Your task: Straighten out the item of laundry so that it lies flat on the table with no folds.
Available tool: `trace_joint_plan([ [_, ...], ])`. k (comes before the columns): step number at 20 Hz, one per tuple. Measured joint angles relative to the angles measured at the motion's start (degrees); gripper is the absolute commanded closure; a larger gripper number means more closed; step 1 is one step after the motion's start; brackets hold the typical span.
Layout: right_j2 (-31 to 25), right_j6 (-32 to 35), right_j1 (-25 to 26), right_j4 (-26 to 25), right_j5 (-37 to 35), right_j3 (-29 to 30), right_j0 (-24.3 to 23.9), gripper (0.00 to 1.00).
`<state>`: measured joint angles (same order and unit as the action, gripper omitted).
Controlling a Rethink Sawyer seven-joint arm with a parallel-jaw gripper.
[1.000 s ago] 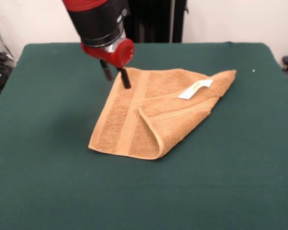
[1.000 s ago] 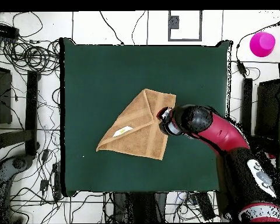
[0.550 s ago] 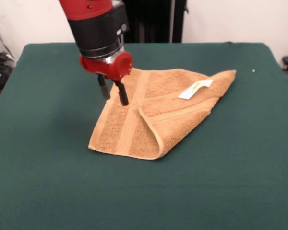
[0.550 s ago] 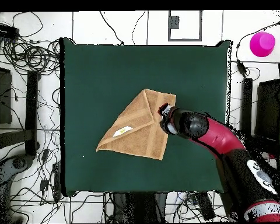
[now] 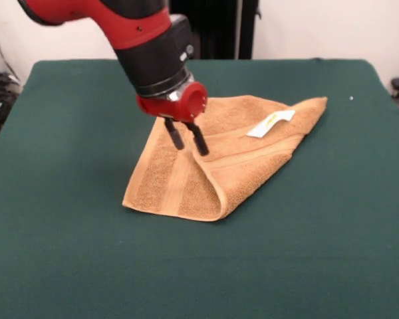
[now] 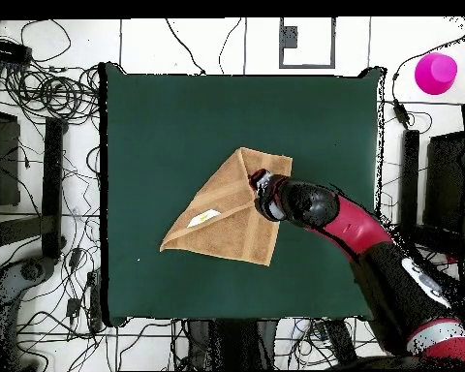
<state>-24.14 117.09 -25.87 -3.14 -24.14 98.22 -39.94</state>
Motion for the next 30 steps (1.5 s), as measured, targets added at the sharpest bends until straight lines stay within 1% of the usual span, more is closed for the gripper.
trace_joint_plan([
  [7, -4.3, 0.0, 4.0, 0.0, 0.0, 0.0, -1.7, 0.0],
  [19, -7.8, 0.0, 5.9, 0.0, 0.0, 0.4, -1.8, 0.0],
  [22, -7.7, 0.0, 5.6, -0.1, -0.2, 0.5, -1.5, 0.0],
  [24, -7.0, 0.0, 4.4, -0.7, -0.7, 0.5, -0.7, 0.0],
  [28, -4.2, 0.0, -0.7, -2.7, -1.8, 0.6, 2.8, 0.0],
  [30, -3.9, 0.0, -2.2, -3.3, -2.0, 0.7, 3.3, 0.0],
])
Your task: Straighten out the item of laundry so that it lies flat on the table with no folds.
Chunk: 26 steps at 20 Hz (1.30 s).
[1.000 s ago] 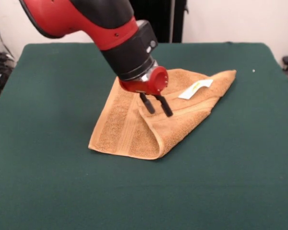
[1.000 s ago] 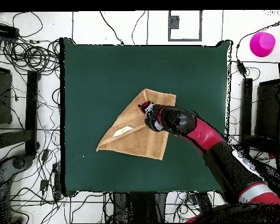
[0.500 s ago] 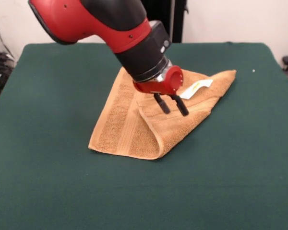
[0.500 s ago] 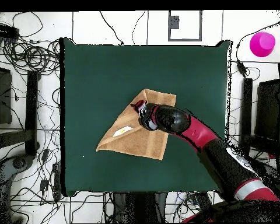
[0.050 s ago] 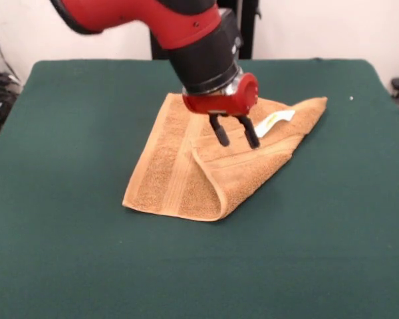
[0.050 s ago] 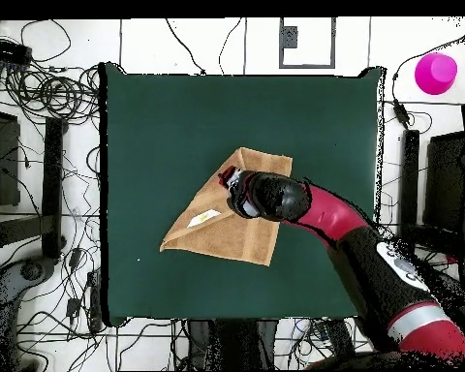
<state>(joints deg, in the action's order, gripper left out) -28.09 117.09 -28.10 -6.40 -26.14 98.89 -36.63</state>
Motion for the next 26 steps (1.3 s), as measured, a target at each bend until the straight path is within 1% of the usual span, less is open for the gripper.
trace_joint_plan([
  [6, 0.3, 0.0, -2.7, -1.1, -0.1, 0.1, 0.3, 0.0],
  [12, 0.4, 0.0, -2.9, -2.4, -0.2, 0.1, -0.4, 0.0],
  [14, 0.2, 0.0, -2.6, -3.1, -0.2, 0.2, -1.1, 0.0],
  [15, -0.1, 0.0, -1.7, -3.8, -0.2, 0.4, -2.4, 0.0],
  [21, -0.7, 0.0, 0.9, -4.9, -0.2, 0.8, -5.9, 0.0],
  [22, -1.2, 0.0, 1.9, -5.3, -0.2, 1.0, -7.1, 0.0],
  [26, -2.8, 0.0, 4.3, -5.6, -0.2, 1.4, -9.7, 0.0],
])
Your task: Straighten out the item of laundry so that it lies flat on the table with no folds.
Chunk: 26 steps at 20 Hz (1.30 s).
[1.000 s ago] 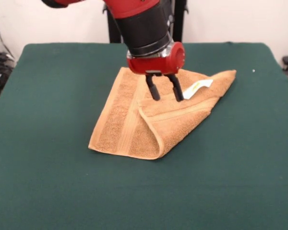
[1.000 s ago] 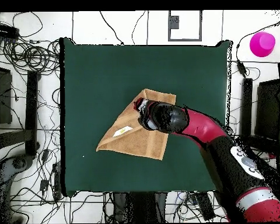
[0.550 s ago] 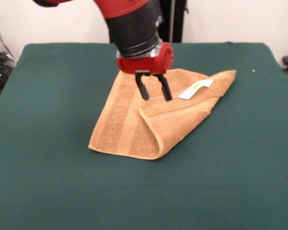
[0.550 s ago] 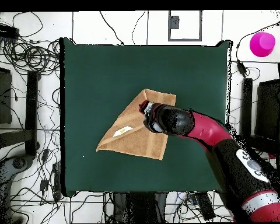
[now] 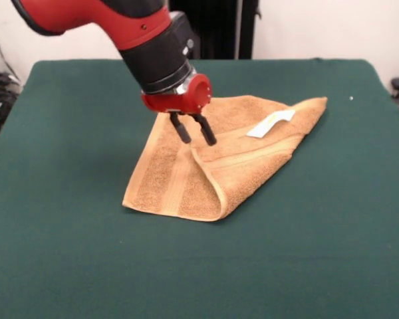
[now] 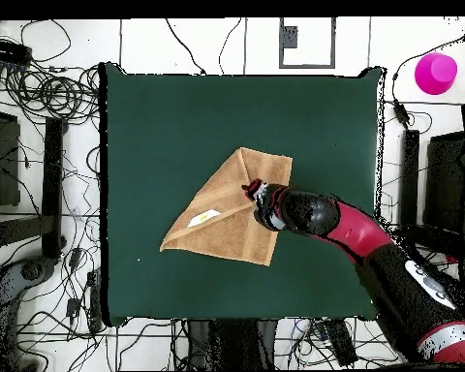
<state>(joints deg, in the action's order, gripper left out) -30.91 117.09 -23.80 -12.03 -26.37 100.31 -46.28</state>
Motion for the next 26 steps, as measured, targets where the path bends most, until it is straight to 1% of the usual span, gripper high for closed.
trace_joint_plan([
  [4, -1.6, 0.0, 2.7, 0.0, 0.0, 0.3, -1.6, 0.0],
  [9, -2.8, 0.0, 5.1, 0.0, 0.0, 0.8, -1.9, 0.0],
  [15, -4.2, 0.0, 6.4, -0.1, -0.1, 2.1, -1.6, 0.0],
  [19, -4.2, 0.0, 5.9, -1.4, -0.3, 2.3, -0.6, 0.0],
  [21, -4.2, 0.0, 4.5, -3.5, -0.7, 2.3, 0.7, 0.0],
  [26, -4.2, 0.0, 2.5, -5.2, -1.2, 2.3, 2.1, 0.0],
])
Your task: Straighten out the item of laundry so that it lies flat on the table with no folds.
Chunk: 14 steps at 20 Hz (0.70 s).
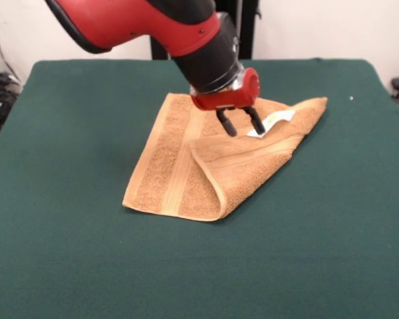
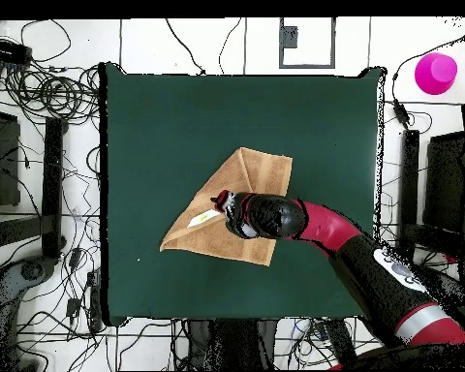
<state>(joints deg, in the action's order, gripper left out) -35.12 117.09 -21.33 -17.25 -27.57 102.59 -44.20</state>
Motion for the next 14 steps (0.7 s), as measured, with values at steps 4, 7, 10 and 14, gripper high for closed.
trace_joint_plan([
  [4, 0.0, 0.0, -1.0, -0.5, -0.5, 0.0, 0.2, 0.0],
  [7, 0.0, 0.0, -1.4, -0.5, -0.9, 0.0, 0.3, 0.0],
  [10, 0.0, 0.0, -1.8, -0.7, -1.5, -0.1, 0.2, 0.0],
  [14, 0.0, 0.0, -2.0, -2.1, -2.2, -0.1, 0.2, 0.0],
])
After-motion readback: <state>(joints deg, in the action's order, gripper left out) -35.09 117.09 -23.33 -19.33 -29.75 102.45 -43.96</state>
